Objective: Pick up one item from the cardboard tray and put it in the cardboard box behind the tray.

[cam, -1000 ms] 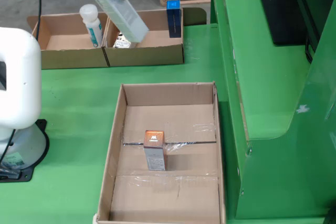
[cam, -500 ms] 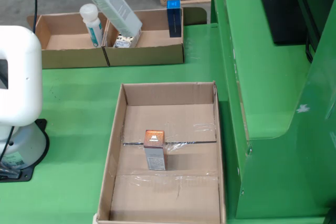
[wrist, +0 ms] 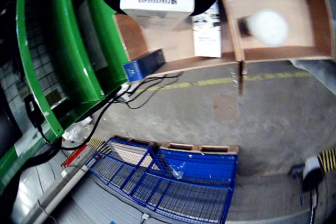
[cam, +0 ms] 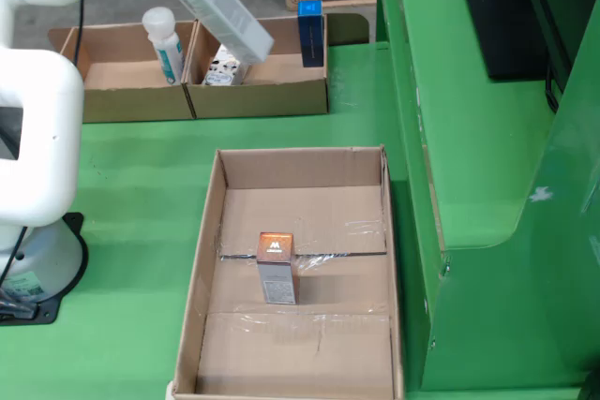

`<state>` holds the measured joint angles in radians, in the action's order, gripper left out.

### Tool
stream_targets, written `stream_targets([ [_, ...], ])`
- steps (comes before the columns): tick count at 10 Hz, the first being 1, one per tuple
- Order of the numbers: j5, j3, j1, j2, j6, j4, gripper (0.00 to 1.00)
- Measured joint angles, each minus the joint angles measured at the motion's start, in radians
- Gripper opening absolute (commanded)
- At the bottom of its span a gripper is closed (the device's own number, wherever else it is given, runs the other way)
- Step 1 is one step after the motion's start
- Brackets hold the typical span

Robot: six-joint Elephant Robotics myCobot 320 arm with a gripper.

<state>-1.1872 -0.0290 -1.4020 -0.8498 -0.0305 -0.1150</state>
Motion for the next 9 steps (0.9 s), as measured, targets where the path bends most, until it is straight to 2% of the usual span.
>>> stream_targets([
  [1,0.058,0.000,0.011,-0.074,-0.061,0.066,0.00],
  [2,0.153,0.000,-0.001,-0.227,-0.169,0.219,0.00],
  [3,0.205,0.000,0.006,-0.273,-0.189,0.275,0.00],
  [6,0.212,-0.002,0.091,-0.402,-0.178,0.423,0.00],
  [9,0.213,-0.002,0.086,-0.403,-0.173,0.563,0.00],
])
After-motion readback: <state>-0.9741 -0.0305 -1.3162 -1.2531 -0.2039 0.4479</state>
